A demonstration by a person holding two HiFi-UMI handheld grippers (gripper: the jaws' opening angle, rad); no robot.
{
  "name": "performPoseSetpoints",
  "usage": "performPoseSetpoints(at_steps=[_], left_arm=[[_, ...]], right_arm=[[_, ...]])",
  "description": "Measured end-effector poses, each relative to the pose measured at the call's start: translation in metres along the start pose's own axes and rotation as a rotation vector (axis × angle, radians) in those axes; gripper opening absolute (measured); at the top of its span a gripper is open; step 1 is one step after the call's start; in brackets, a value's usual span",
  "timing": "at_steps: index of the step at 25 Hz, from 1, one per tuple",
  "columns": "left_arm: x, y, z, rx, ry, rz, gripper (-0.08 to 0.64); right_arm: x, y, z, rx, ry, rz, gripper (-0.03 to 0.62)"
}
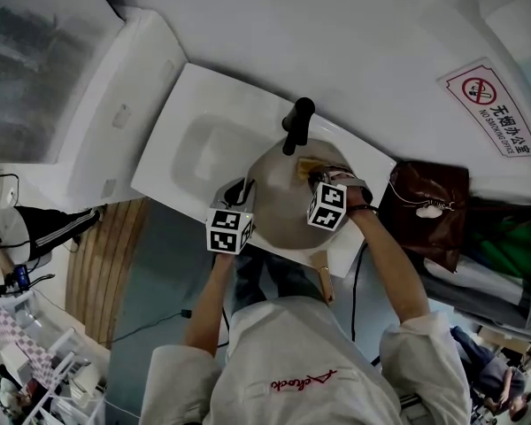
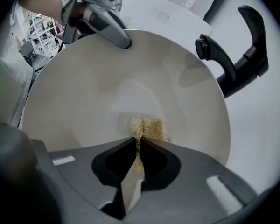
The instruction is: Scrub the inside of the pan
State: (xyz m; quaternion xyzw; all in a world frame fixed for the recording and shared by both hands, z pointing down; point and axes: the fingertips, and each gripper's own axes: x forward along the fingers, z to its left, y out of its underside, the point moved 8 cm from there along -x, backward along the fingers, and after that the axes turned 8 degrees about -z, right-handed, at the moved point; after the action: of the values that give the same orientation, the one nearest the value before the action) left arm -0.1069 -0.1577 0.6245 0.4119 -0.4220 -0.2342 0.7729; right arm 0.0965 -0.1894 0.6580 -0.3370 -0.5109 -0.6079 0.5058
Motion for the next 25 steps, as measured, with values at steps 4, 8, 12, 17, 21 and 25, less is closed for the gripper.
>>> performPoseSetpoints(at_steps=[4, 8, 12, 17, 21, 25], left_arm=[[0.0, 0.0, 0.0, 0.001, 0.0, 0.002, 0.055], [0.001, 0.0, 0.0, 0.003, 0.0, 0.002, 0.055], [0.001, 0.0, 0.0, 0.003, -0.002, 0.002, 0.055], [0.001, 0.0, 0.0, 0.004, -0.002, -0.002, 0.054], [0.001, 0.001, 0.0, 0.005, -0.005, -0.005, 0.054], [0.001, 0.0, -0.001, 0.007, -0.006, -0.002, 0.054]], right_arm=[[-0.001, 0.003, 0.005, -0.002, -0.01, 0.001, 0.032], [-0.002, 0.007, 0.012, 0.016, -0.033, 0.005, 0.032], [-0.003, 0.01, 0.021, 0.004, -0.053, 0.013, 0.032], [-0.007, 0.012, 0.04, -0.02, -0.11, 0.035, 0.032], [-0.01, 0.01, 0.056, -0.053, -0.167, 0.042, 0.032], [-0.011, 0.008, 0.069, -0.078, -0.223, 0.049, 0.032]])
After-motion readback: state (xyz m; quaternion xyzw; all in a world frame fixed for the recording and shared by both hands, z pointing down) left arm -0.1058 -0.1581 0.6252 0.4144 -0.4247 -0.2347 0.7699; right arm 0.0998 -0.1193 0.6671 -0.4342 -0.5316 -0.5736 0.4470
